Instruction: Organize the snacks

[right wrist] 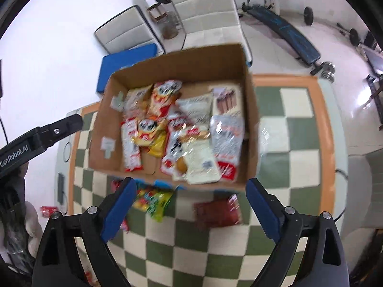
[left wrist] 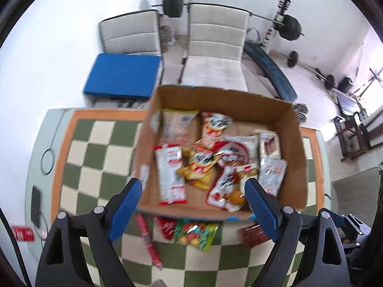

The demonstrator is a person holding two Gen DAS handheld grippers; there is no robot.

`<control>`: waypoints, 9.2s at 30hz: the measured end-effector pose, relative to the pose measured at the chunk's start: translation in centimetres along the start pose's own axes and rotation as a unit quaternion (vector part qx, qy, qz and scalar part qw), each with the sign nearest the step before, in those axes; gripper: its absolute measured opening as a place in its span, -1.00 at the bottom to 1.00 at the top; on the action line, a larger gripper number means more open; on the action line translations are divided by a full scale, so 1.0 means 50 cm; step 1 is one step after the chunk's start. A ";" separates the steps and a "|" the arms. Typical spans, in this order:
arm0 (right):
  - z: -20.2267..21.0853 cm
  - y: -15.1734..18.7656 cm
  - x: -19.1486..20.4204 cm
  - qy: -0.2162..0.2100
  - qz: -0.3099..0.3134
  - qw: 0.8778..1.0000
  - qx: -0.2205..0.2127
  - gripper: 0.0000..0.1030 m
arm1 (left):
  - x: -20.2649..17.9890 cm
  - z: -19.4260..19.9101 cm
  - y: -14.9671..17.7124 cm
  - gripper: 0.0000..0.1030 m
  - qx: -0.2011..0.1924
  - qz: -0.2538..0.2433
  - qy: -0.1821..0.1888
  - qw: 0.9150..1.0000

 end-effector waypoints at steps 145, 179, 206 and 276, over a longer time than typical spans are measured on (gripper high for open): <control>-0.082 -0.046 0.046 -0.006 -0.012 1.000 0.008 0.77 | 0.048 -0.090 -0.016 0.45 0.110 0.017 0.037 0.993; -0.322 0.236 -0.124 0.175 -0.273 0.944 0.057 0.56 | 0.232 -0.351 0.241 0.45 0.209 0.194 -0.013 0.959; -0.228 0.318 -0.073 0.088 -0.093 0.990 0.066 0.48 | 0.100 -0.144 0.337 -0.41 0.177 0.077 0.050 0.980; -0.167 -0.200 -0.040 0.090 0.027 0.996 -0.003 0.84 | -0.088 -0.246 -0.143 0.84 0.138 -0.012 0.082 0.987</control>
Point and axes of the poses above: each gripper's, at about its wrist camera, not at the fingertips, and z roughly against the way its jaws point, x to its left, y to its underside, the point moved 1 cm from there along -z, roughly the way its jaws point, and after that the axes turned 5 degrees about -x, right-handed, at the moved point
